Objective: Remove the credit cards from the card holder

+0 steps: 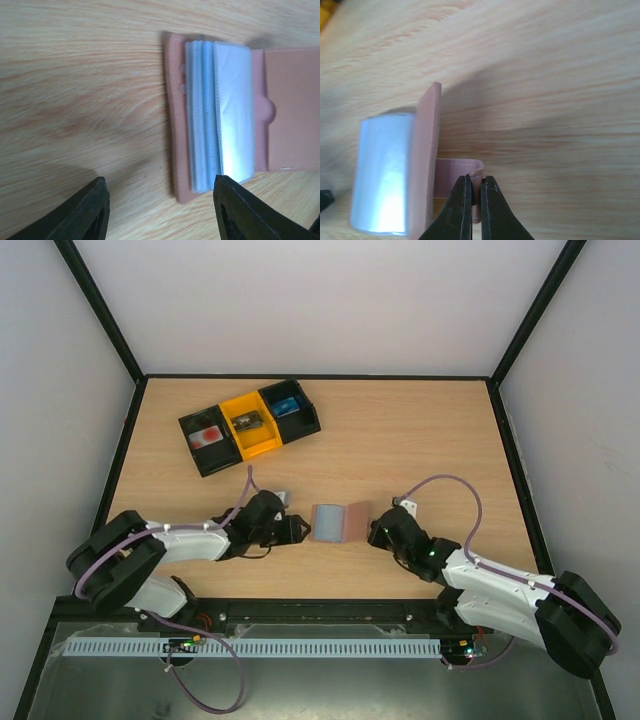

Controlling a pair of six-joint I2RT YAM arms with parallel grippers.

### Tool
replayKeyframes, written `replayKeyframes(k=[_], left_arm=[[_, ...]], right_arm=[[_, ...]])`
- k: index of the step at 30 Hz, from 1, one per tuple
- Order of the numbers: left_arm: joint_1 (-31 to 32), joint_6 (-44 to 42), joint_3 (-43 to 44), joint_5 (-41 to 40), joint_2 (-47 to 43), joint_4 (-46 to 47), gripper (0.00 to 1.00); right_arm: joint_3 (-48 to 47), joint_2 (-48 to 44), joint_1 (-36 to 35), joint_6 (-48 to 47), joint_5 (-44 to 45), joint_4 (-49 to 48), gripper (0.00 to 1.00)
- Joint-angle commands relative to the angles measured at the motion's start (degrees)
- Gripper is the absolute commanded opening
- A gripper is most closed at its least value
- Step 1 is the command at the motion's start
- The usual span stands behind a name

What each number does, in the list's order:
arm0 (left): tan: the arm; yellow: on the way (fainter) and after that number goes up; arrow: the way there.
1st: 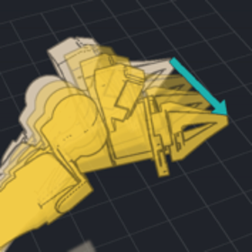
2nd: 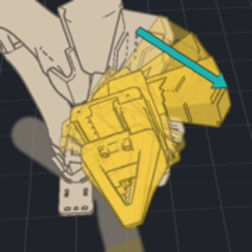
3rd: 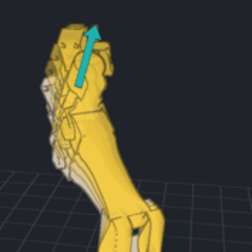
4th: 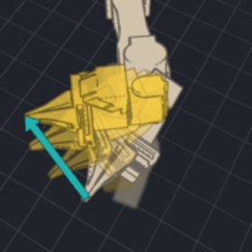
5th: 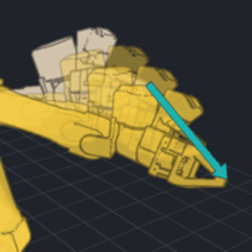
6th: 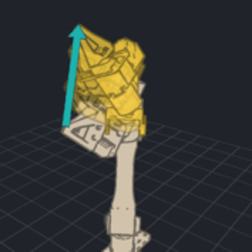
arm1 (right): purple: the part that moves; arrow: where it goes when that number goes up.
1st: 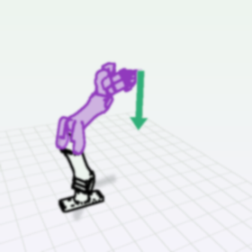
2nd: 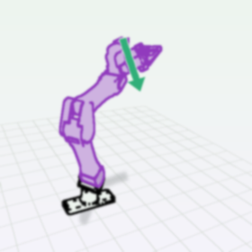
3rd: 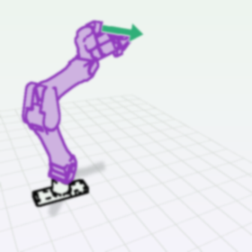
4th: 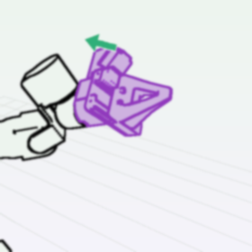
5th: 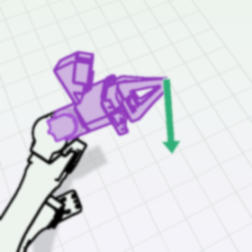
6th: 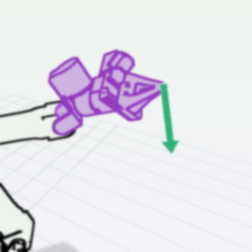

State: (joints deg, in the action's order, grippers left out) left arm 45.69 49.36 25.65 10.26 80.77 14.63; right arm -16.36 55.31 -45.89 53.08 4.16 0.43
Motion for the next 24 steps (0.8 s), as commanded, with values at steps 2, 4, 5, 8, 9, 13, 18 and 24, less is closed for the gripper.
replayKeyframes(k=[2,4,5,8,9,13,18,24], left_arm=[[-0.07,1.03,1.34,2.96,4.57,7.29,0.59],[-0.01,1.05,2.28,2.56,7.03,8.31,0.56],[-0.06,1.09,2.84,2.07,8.28,8.79,0.55],[-0.08,1.11,4.89,2.73,12.33,10.13,0.51],[-0.01,1.2,5.4,3.44,13.33,10.87,0.51],[-0.03,2.43,5.48,6.54,14.84,14.93,0.5],[-0.01,5.32,5.55,13.36,14.57,19.89,0.41],[0.67,6.67,5.54,15.28,12.89,20.37,0.17]], right_arm=[[2.0,-0.47,-0.15,4.21,5.73,3.89,0.02],[3.06,-0.72,-0.14,4.54,6.61,2.91,0.02],[3.71,-0.66,-0.1,4.87,7.32,2.06,0.02],[4.51,0.24,-0.01,4.93,8.13,0.44,0.02],[4.85,0.57,-0.04,4.93,8.26,0.12,0.02],[5.89,1.02,0.0,5.17,8.07,-0.87,0.02],[6.7,0.74,-0.02,5.11,6.85,-1.72,0.02],[7.02,-0.52,-0.01,4.31,5.7,-3.24,0.03]])
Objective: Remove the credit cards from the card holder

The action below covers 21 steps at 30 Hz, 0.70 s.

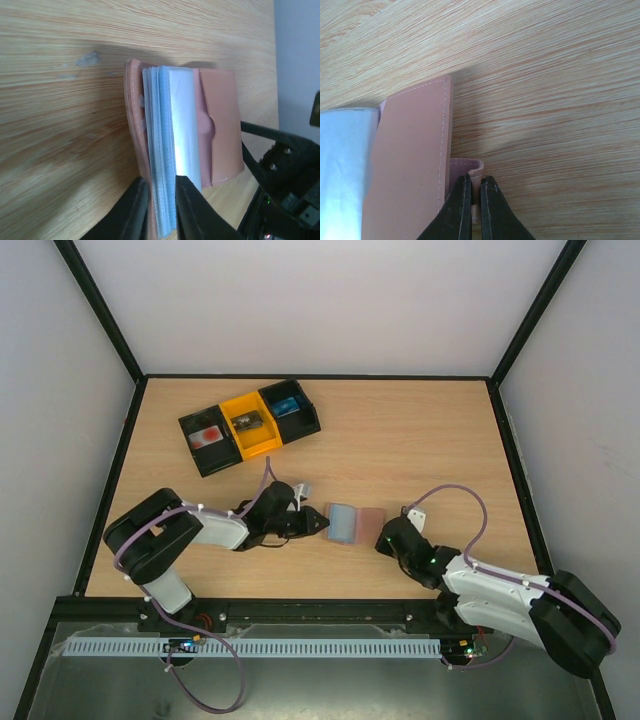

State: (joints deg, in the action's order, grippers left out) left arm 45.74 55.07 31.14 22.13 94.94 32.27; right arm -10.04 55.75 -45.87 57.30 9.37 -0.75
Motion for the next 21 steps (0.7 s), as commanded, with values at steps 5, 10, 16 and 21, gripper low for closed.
replayKeyframes(k=[5,10,16,21], left_arm=[[0.66,1.5,-0.02,3.86,-1.81,2.71,0.03],[0.7,1.39,-0.83,3.3,-4.27,2.12,0.03],[0.75,0.49,-1.15,2.66,-5.9,0.81,0.03],[0.69,0.19,-0.95,2.77,-4.61,0.98,0.03]], right_arm=[[0.16,-1.94,-0.02,-1.16,-0.82,-2.01,0.06],[-0.28,-3.79,-0.04,-2.13,-0.96,-0.78,0.08],[-2.4,-6.84,-0.06,-2.47,-0.16,4.36,0.19],[-5.96,-11.77,-0.06,-2.39,0.07,11.52,0.38]])
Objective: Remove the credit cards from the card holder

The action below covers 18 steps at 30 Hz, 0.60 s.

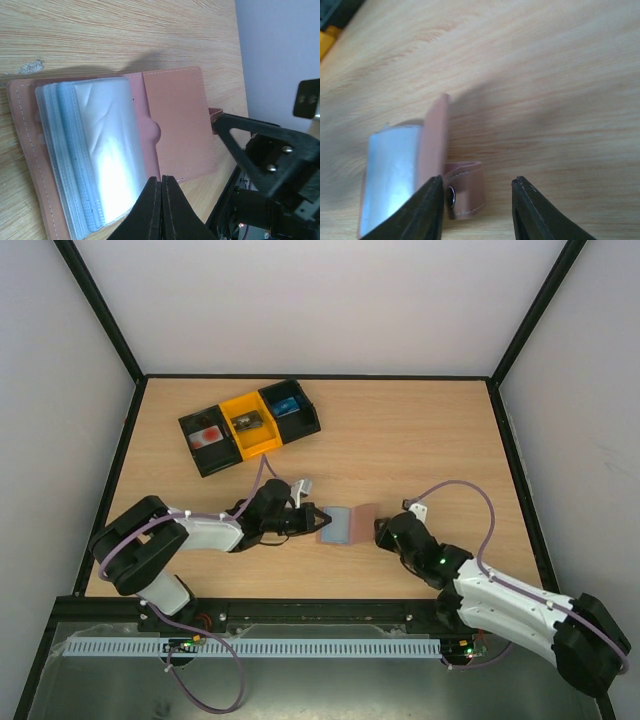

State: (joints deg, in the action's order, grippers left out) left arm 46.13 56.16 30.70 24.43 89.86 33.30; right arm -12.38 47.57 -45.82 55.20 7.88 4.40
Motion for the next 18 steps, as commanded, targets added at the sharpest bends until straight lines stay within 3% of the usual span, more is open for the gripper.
replayKeyframes(k=[1,7,13,18], left_arm=[[0.36,-0.74,-0.51,0.59,0.67,0.17,0.03],[0.36,-0.87,-0.89,-1.38,0.46,-0.67,0.05],[0.32,-1.26,-1.05,-3.55,-0.3,-2.94,0.3],[0.33,-2.23,-2.21,-7.24,-3.18,-5.62,0.43]], right_arm=[[-4.34,-4.68,-0.08,-0.41,1.15,7.25,0.39],[-8.73,-7.63,-0.12,-0.72,-4.75,6.46,0.38],[-8.51,-0.75,-0.14,-0.94,-14.15,-6.87,0.33],[-9.66,8.75,-0.21,-3.88,-14.18,-11.95,0.31]])
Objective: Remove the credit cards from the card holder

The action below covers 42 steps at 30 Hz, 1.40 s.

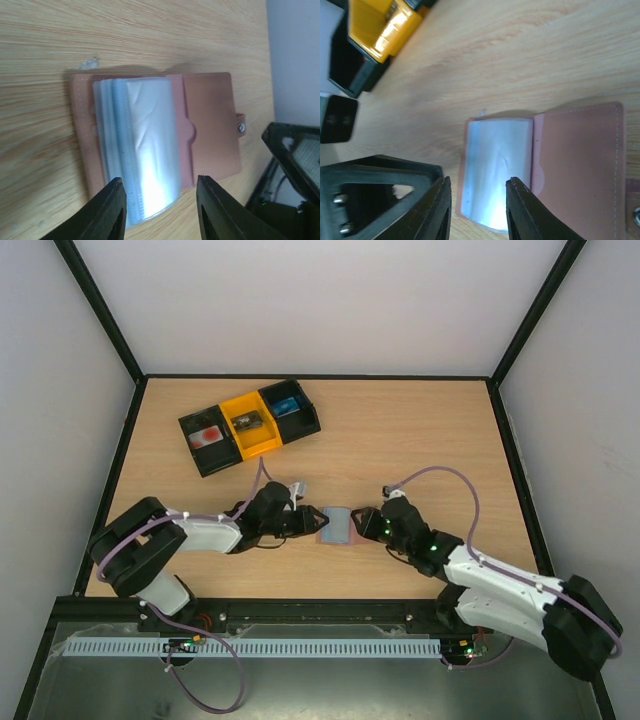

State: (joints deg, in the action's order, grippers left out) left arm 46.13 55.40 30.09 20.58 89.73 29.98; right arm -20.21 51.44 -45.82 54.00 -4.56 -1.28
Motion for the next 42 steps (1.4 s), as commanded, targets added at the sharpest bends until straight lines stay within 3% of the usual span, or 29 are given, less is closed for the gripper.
replayKeyframes(k=[1,5,12,24,42], left_arm=[[0.32,-1.68,-1.98,-3.8,-3.69,-2.34,0.48],[0.1,-3.12,-2.06,-4.39,-4.03,-2.99,0.57],[-0.79,-4.5,-0.54,-5.14,-1.76,-4.73,0.63],[-2.28,-3.97,-1.35,-4.81,2.43,-1.93,0.65],[-1.76,1.84,1.76,1.22,11.8,6.2,0.63]], right_arm=[[-1.65,6.29,-0.2,-3.56,-0.64,-7.3,0.3],[-1.42,12.1,0.0,-5.72,5.25,-7.91,0.27],[1.57,18.26,0.07,-4.69,3.95,-11.37,0.24],[7.65,23.06,1.14,-2.53,4.3,-14.86,0.23],[11.71,20.72,1.09,-0.9,4.78,-16.8,0.22]])
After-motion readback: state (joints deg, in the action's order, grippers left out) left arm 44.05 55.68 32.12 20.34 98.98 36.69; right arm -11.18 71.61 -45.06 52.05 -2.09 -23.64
